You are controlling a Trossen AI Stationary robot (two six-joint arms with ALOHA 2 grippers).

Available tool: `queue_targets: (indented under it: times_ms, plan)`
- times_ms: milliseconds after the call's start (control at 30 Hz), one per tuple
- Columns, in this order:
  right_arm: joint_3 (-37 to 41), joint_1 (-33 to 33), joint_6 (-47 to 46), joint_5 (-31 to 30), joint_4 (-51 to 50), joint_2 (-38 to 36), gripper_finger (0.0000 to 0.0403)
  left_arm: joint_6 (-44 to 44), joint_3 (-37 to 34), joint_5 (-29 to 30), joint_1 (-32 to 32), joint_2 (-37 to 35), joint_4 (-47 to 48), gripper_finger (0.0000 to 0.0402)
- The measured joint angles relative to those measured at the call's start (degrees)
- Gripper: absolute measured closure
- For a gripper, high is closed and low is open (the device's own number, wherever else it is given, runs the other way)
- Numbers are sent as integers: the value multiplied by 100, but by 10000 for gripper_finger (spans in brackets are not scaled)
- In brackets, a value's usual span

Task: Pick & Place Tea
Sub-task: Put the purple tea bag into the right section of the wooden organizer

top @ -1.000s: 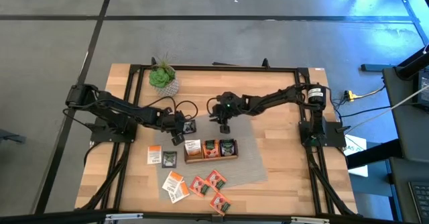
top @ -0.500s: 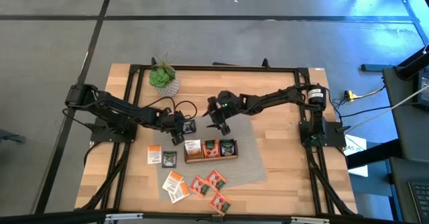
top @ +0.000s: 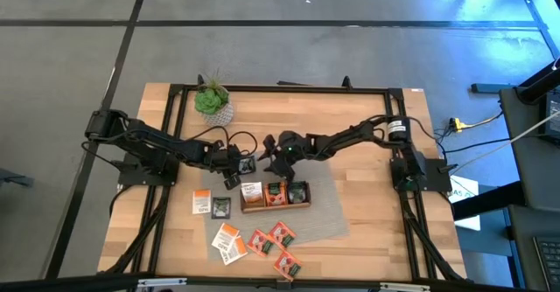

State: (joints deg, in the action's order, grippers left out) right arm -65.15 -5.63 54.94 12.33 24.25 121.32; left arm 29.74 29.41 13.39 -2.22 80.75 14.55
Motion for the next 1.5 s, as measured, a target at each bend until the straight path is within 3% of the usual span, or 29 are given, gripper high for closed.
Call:
queue_targets:
  times_ms: [133, 600, 933, 1100, 1400, 1500]
  plan:
    - [-217, -2, 82, -238, 1, 134, 190, -4, 0, -5, 0, 0, -7, 324]
    - [-791, 20, 967, -164, -39, 618, 197, -47, 0, -1, 0, 0, -14, 324]
    - [-1255, 26, 989, -256, -920, 679, 203, -55, -2, 2, 0, 2, -20, 320]
    - [-1265, 28, 984, -410, -949, 679, 249, -55, -2, 2, 0, 2, -22, 324]
    - [-1265, 31, 960, -500, -958, 677, 381, -72, -2, -31, 2, 1, -22, 320]
    - [-1265, 31, 955, -528, -964, 675, 395, -194, 19, -192, 15, -127, 65, 321]
